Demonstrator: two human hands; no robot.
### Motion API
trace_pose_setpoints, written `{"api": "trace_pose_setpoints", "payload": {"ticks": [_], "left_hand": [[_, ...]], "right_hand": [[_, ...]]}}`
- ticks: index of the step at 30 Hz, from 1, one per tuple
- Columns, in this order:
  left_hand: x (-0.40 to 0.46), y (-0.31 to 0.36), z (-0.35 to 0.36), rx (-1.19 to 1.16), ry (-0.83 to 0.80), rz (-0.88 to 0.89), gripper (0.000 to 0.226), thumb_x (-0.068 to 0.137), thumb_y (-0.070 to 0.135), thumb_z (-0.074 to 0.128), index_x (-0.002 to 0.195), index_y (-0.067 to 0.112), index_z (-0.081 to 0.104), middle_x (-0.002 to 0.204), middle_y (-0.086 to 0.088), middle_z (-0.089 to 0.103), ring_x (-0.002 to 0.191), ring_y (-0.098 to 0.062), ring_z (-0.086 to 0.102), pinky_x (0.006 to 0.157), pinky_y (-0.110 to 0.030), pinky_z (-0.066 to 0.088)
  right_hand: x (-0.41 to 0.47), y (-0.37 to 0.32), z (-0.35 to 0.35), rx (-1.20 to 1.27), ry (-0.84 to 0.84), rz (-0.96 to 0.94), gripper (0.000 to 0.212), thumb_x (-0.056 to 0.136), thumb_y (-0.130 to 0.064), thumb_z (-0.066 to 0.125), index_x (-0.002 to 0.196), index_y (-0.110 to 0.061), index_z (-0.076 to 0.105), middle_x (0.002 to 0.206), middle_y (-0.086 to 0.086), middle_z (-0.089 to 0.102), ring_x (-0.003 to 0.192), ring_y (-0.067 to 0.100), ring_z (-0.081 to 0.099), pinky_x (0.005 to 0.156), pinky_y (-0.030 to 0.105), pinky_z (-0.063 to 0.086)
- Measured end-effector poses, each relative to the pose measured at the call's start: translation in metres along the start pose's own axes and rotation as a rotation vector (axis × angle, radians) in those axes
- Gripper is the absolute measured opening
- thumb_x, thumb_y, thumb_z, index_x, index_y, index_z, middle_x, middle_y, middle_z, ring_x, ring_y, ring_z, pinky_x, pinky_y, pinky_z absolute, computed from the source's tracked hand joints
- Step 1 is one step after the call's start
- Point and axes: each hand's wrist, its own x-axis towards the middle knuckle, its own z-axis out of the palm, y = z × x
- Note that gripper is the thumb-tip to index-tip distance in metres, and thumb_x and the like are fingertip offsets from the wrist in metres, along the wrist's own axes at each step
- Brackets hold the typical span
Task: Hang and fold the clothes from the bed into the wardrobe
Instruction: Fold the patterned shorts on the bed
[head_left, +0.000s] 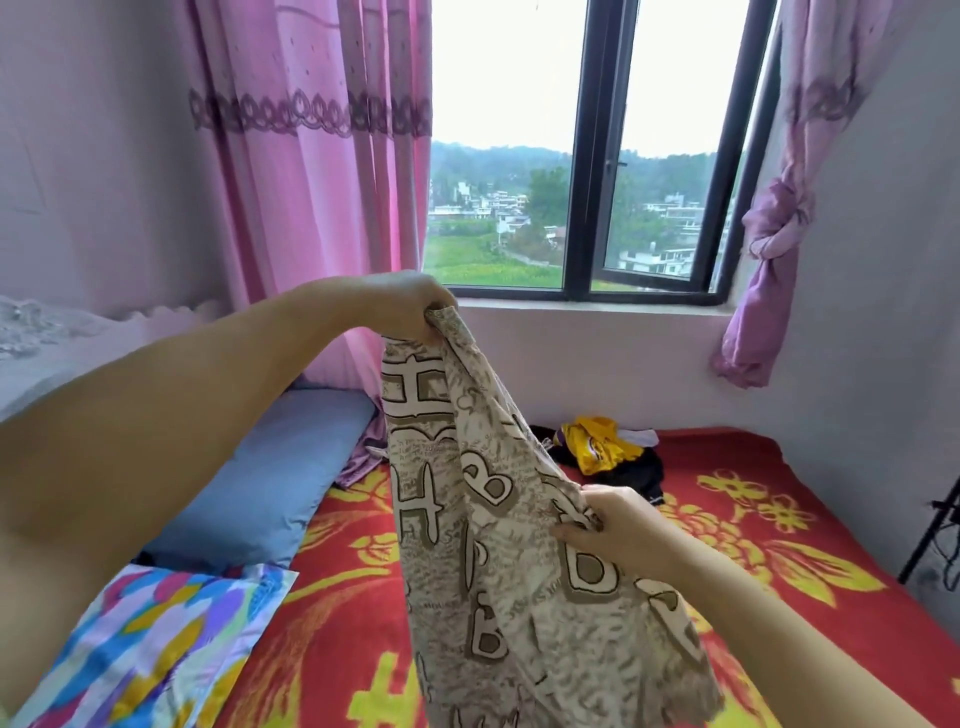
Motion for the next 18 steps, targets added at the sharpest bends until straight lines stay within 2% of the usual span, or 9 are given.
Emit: {"api": "trace_pose_setpoints", "payload": {"ticks": [1,3,7,9,11,14,15,16,18], "left_hand": [[0.002,-0.002,0.001,-0.011,0.008,-0.009,0.022,0.084,0.026,0.069,0.106,0.027,0.067,0.097,0.007,0.067,0.09,-0.015,0.062,0.077,-0.03,0.05],[0.002,0.001,0.001,-0.049,0.005,0.001,0.021,0.084,0.024,0.069,0.105,0.026,0.066,0.095,0.008,0.066,0.087,-0.013,0.06,0.072,-0.026,0.045],[0.001,0.007,-0.011,-0.067,0.024,0.045,0.019,0.087,0.014,0.067,0.105,0.018,0.065,0.089,0.006,0.063,0.082,-0.015,0.059,0.063,-0.02,0.042],[-0.001,0.006,-0.021,-0.108,0.057,0.028,0.017,0.087,0.012,0.066,0.101,0.021,0.062,0.083,0.008,0.06,0.075,-0.011,0.056,0.061,-0.019,0.04],[-0.005,0.0,-0.031,-0.123,0.078,0.009,0.015,0.087,0.011,0.066,0.099,0.02,0.062,0.082,0.007,0.061,0.072,-0.01,0.055,0.062,-0.021,0.042],[-0.01,-0.014,-0.043,-0.114,0.115,-0.023,0.016,0.087,0.011,0.065,0.101,0.018,0.062,0.084,0.003,0.061,0.074,-0.013,0.056,0.066,-0.026,0.046],[-0.011,-0.02,-0.045,-0.108,0.133,-0.036,0.016,0.087,0.01,0.065,0.101,0.016,0.062,0.083,0.002,0.061,0.074,-0.014,0.056,0.067,-0.027,0.047],[-0.012,-0.026,-0.046,-0.096,0.154,-0.051,0.015,0.086,0.009,0.065,0.1,0.015,0.062,0.082,0.002,0.06,0.073,-0.014,0.054,0.067,-0.029,0.046],[-0.014,-0.039,-0.046,-0.065,0.187,-0.095,0.014,0.085,0.009,0.066,0.097,0.014,0.061,0.081,0.001,0.058,0.073,-0.015,0.053,0.069,-0.031,0.044]], "right_hand": [[-0.001,0.006,-0.001,-0.008,-0.074,0.094,0.026,0.088,-0.041,0.064,0.077,-0.017,0.063,0.076,-0.006,0.059,0.062,0.008,0.052,0.056,0.017,0.041],[-0.002,0.017,0.004,-0.018,-0.173,0.227,0.029,0.09,-0.037,0.061,0.066,-0.024,0.05,0.067,-0.01,0.051,0.053,0.002,0.043,0.045,0.013,0.033],[-0.006,0.034,0.027,0.041,-0.222,0.404,0.029,0.089,-0.034,0.056,0.067,-0.018,0.049,0.065,-0.007,0.05,0.054,0.008,0.041,0.045,0.021,0.029],[-0.008,0.044,0.032,0.089,-0.116,0.457,0.028,0.093,-0.024,0.05,0.067,-0.014,0.049,0.064,-0.002,0.049,0.054,0.011,0.041,0.046,0.023,0.028],[-0.01,0.052,0.025,0.185,0.114,0.456,0.03,0.096,-0.016,0.05,0.066,-0.017,0.051,0.058,-0.007,0.048,0.049,0.007,0.041,0.042,0.017,0.026],[-0.007,0.054,0.0,0.244,0.496,0.377,0.013,0.095,-0.011,0.052,0.089,-0.016,0.062,0.061,-0.008,0.054,0.052,0.007,0.044,0.047,0.015,0.031],[-0.006,0.054,-0.008,0.239,0.57,0.33,0.012,0.094,-0.01,0.053,0.089,-0.015,0.062,0.063,-0.007,0.054,0.052,0.005,0.042,0.049,0.014,0.032],[-0.004,0.054,-0.016,0.229,0.596,0.269,0.015,0.093,-0.009,0.055,0.081,-0.014,0.061,0.062,-0.008,0.052,0.051,0.002,0.04,0.048,0.014,0.032],[-0.004,0.054,-0.031,0.232,0.485,0.145,0.023,0.091,-0.013,0.063,0.068,-0.011,0.058,0.058,-0.01,0.048,0.048,0.001,0.037,0.048,0.018,0.033]]}}
